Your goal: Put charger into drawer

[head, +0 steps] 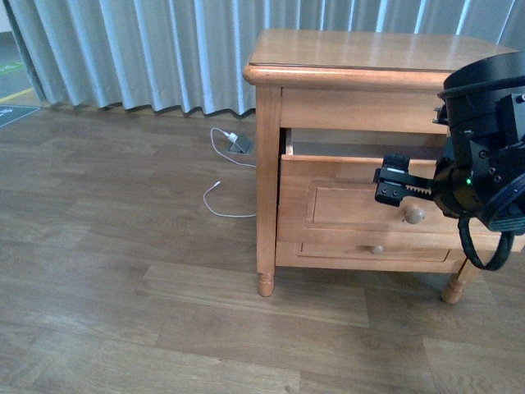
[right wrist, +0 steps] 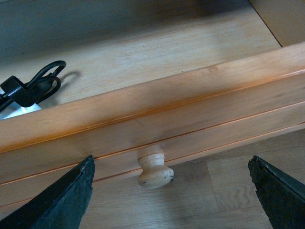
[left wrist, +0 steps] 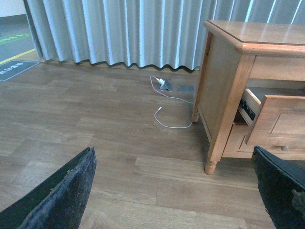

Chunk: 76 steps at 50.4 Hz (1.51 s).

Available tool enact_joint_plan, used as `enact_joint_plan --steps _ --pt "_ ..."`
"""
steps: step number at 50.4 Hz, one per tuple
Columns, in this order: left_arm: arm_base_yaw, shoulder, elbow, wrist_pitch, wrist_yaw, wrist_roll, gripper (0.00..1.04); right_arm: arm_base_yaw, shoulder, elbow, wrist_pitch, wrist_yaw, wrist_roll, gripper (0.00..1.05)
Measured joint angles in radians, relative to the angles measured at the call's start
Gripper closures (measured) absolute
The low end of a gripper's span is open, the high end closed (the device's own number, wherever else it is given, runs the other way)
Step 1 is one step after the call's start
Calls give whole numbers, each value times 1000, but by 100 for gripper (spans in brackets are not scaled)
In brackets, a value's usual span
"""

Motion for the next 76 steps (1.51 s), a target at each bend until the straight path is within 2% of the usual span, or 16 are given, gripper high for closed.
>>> enact_joint_plan --steps 30,45,55,63,68,76 --pt "0 0 0 0 0 0 6 -36 268 412 -72 80 103 8" --pt "0 0 0 0 0 0 6 -38 306 468 -86 162 139 8" --pt "0 0 0 0 0 0 6 -41 307 468 -77 169 151 8" --pt "0 0 0 0 0 0 6 -43 299 436 -49 142 174 8" --pt "0 0 0 0 0 0 6 -45 261 383 -22 91 192 8" --pt "0 0 0 0 0 0 6 -47 119 245 0 -52 174 8"
